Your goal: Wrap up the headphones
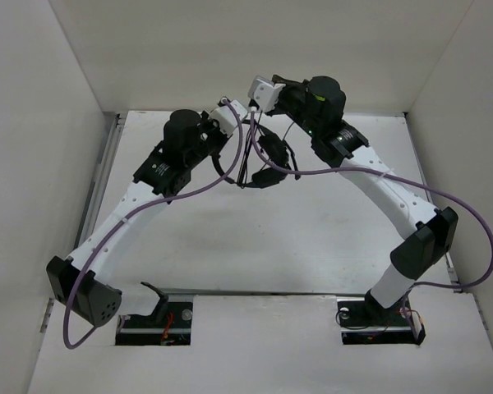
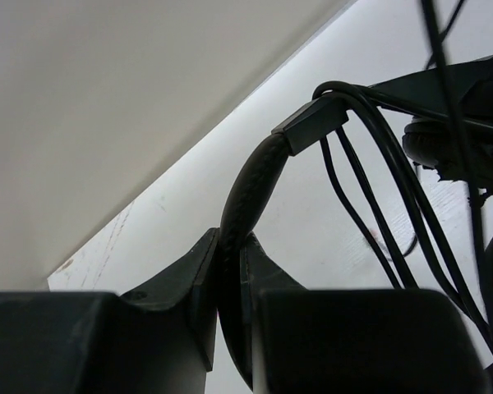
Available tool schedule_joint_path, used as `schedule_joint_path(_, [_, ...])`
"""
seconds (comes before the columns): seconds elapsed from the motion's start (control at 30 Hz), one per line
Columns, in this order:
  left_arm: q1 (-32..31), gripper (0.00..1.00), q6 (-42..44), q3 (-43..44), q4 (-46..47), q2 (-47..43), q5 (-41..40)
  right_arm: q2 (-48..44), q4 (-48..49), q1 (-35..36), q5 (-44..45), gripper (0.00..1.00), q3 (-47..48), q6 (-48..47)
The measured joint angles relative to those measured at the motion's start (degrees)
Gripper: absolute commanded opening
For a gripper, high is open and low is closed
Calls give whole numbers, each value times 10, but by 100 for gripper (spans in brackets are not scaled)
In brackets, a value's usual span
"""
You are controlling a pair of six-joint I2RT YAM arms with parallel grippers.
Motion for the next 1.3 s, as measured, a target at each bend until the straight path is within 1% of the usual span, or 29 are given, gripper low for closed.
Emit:
schedule_joint_path(0.3, [-25, 0, -18, 75, -43, 0, 54, 18, 12, -47, -47, 7, 0, 96])
schedule_joint_path(0.47, [-36, 0, -30, 109, -68, 4, 77, 27, 15, -59, -70, 10, 0, 152])
schedule_joint_path(0.63, [-40, 0, -53, 158, -88, 23, 94, 30, 10, -76, -129, 11, 0, 248])
schedule_joint_path(0.77, [-34, 0, -80, 207, -93, 38, 105, 30, 23, -102, -212, 10, -18, 372])
schedule_joint_path(0.9, [-26, 0, -105, 254, -95, 47, 113, 30, 62, -121, -306, 14, -84, 515])
schedule_joint_path(0.97, [-21, 0, -115, 279, -97, 52, 116, 30, 95, -121, -349, 18, -126, 594])
schedule_joint_path(1.07, [-12, 0, -128, 315, -101, 61, 119, 30, 188, -116, -403, 23, -197, 722])
schedule_joint_path(1.1, [-9, 0, -132, 326, -101, 65, 120, 30, 235, -114, -419, 25, -219, 779])
schedule_joint_path(1.13, [-6, 0, -136, 337, -101, 68, 121, 30, 247, -111, -424, 26, -239, 798])
schedule_joint_path(1.23, [5, 1, -145, 363, -101, 73, 122, 30, 341, -96, -435, 31, -289, 902])
schedule_joint_path(1.3, [13, 1, -151, 376, -101, 73, 123, 31, 389, -84, -436, 34, -309, 947])
